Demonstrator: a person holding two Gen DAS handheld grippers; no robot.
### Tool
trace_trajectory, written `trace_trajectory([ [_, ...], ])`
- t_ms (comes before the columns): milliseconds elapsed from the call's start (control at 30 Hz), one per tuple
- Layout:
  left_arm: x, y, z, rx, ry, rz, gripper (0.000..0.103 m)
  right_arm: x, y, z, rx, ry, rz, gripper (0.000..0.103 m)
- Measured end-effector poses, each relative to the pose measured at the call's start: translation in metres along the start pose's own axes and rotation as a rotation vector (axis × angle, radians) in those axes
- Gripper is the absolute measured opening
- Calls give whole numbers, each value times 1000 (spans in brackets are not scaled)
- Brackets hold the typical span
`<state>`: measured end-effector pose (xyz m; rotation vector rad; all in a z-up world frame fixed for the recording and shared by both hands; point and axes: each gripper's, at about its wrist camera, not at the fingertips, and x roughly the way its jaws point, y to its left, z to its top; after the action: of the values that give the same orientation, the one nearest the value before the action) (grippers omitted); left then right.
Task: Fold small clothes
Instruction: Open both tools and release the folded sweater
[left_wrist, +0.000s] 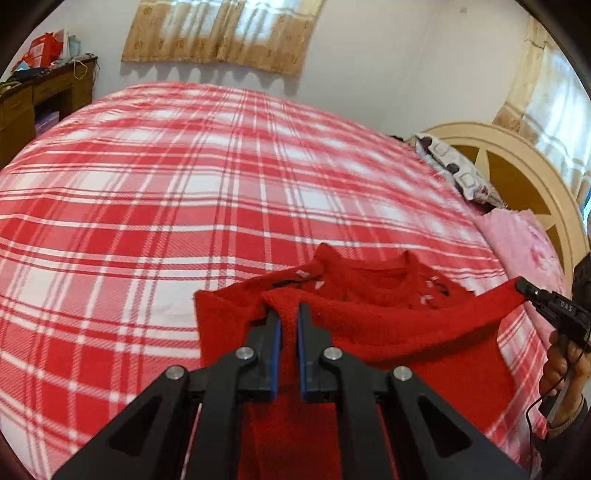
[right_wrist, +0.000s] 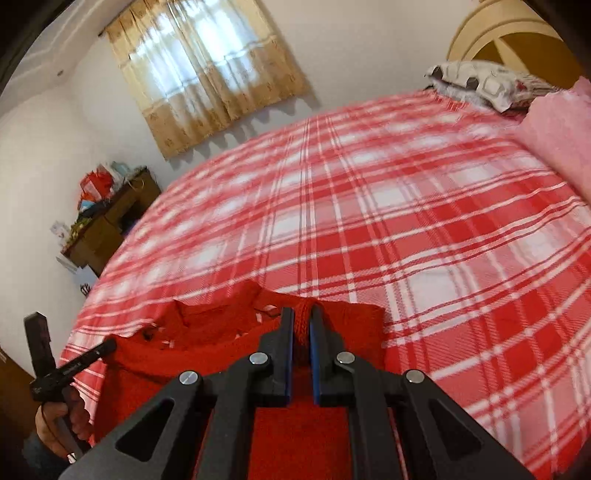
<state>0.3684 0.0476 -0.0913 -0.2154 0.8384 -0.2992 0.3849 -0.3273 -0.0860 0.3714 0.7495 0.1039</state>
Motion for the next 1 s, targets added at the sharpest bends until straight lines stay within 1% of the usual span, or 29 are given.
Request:
trace_trajectory([
  [33,4,0,-1,0,-4,12,9,3,-3,0,7,-6,-18,9],
  [100,6,0,-1,6,-10,21,16,5,-6,-2,18,-7,-39,15],
  [133,2,0,-1,9,-19,33,16,3,-5,-6,6,3,-39,24],
  [167,-3,0,-1,17,-38,46,20,1,0,-10,-18,18,-39,37],
  [200,-11,1,-3,27,-63,63,28,0,7,-16,-57,39,-48,43],
  [233,-19,2,-4,39,-84,74,34,-1,16,-23,-101,66,-53,46],
  [300,-34,1,-9,88,-126,99,61,3,32,-37,-167,138,-29,46],
  [333,-41,-2,-14,135,-142,124,65,11,42,-45,-201,202,-15,46],
  [367,-43,-6,-18,171,-142,133,68,19,51,-52,-229,258,-9,46],
  [400,-41,-11,-23,218,-128,143,72,27,58,-58,-257,295,-6,46],
  [433,-35,-19,-30,274,-93,159,73,36,65,-63,-292,320,-15,46],
  [500,-22,-29,-38,336,-49,192,74,50,79,-65,-363,315,-64,46],
  [567,-5,-36,-40,370,-22,248,74,60,86,-57,-373,304,-77,47],
  [600,1,-37,-36,371,-24,271,74,66,86,-48,-360,300,-69,47],
  [667,9,-34,-24,350,-52,325,74,75,85,-33,-323,275,-64,47],
  [767,16,-23,-5,297,-66,369,74,83,80,-13,-277,216,-93,47],
  [800,18,-20,-1,287,-70,381,74,83,78,-10,-254,207,-91,47],
  [900,17,-8,7,237,-81,407,74,79,68,-10,-215,191,-81,47],
  [1000,2,0,-2,209,-98,397,74,60,60,-22,-215,180,-74,47],
])
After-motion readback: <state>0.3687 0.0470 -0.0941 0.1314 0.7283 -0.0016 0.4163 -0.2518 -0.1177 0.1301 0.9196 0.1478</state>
